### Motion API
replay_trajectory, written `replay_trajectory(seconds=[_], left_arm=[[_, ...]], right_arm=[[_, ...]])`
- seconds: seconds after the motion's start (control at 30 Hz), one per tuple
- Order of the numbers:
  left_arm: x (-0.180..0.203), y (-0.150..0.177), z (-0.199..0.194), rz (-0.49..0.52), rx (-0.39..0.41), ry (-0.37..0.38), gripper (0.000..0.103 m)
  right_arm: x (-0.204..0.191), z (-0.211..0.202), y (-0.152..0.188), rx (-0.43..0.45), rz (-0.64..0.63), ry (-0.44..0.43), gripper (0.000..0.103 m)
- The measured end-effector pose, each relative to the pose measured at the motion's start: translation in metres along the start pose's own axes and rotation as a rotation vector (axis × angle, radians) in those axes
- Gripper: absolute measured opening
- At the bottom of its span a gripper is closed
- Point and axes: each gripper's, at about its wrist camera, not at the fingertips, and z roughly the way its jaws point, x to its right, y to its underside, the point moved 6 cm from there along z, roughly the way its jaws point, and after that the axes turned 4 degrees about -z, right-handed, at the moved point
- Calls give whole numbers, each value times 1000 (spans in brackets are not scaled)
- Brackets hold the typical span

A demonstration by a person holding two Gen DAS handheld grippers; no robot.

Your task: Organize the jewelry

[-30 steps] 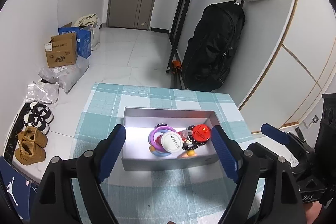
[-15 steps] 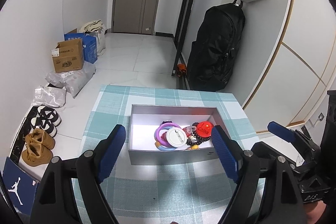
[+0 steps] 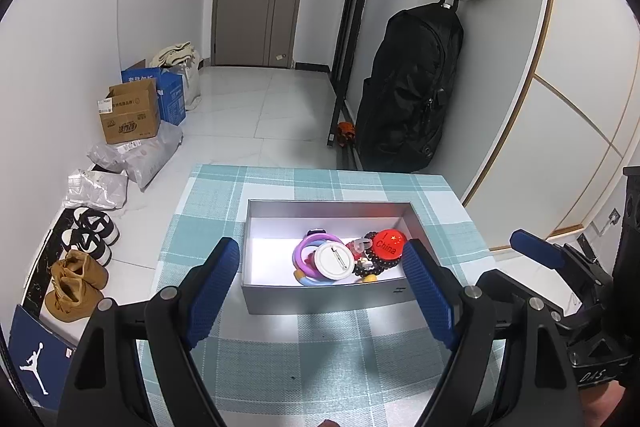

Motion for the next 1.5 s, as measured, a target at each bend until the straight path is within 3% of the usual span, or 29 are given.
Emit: replay_trajectory(seconds=[1.5], left_arm=[[2, 1, 2, -12, -10, 18, 80]], right_arm=[[0, 4, 2, -17, -7, 4, 103]])
